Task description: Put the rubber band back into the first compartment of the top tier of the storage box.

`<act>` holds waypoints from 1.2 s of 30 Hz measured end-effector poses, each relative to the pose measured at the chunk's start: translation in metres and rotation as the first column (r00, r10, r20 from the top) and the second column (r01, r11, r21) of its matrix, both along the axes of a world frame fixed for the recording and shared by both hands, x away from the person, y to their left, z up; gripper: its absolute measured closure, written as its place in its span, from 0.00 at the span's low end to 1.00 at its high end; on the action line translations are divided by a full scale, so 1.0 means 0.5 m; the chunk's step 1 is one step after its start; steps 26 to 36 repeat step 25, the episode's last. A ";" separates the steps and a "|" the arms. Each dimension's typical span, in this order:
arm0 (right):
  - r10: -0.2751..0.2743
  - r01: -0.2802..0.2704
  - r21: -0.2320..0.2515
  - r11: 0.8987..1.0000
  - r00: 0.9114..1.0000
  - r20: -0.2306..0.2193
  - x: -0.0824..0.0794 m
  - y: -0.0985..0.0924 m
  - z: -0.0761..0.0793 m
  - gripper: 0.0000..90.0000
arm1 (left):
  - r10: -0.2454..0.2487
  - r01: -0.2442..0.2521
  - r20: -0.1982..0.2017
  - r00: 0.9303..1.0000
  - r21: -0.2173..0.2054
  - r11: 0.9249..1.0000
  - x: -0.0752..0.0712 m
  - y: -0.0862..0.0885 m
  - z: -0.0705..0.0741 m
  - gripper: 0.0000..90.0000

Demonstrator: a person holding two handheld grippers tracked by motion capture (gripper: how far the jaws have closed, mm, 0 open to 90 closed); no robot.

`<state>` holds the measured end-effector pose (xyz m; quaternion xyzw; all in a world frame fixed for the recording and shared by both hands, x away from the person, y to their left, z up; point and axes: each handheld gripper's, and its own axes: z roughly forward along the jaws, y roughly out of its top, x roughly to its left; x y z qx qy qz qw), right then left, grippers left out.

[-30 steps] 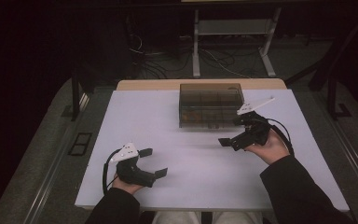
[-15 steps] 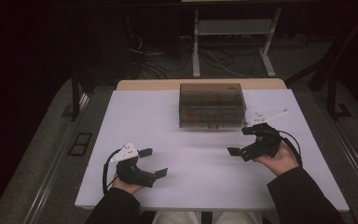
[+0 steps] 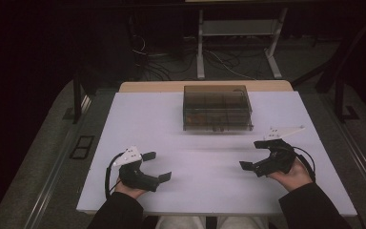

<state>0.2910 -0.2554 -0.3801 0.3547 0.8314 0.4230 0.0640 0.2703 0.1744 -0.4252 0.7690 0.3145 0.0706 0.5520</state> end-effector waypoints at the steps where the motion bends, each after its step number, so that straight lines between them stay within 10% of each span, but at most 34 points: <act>1: -0.003 0.003 0.003 1.000 1.000 -0.002 -0.004 -0.003 -0.004 0.00 | 0.000 0.000 0.000 1.000 0.000 1.000 0.000 0.000 0.000 0.00; 36: -0.079 0.079 0.025 0.997 0.997 -0.006 -0.059 -0.048 -0.075 0.00 | -0.001 0.001 -0.001 1.000 0.003 1.000 -0.001 -0.001 0.000 0.00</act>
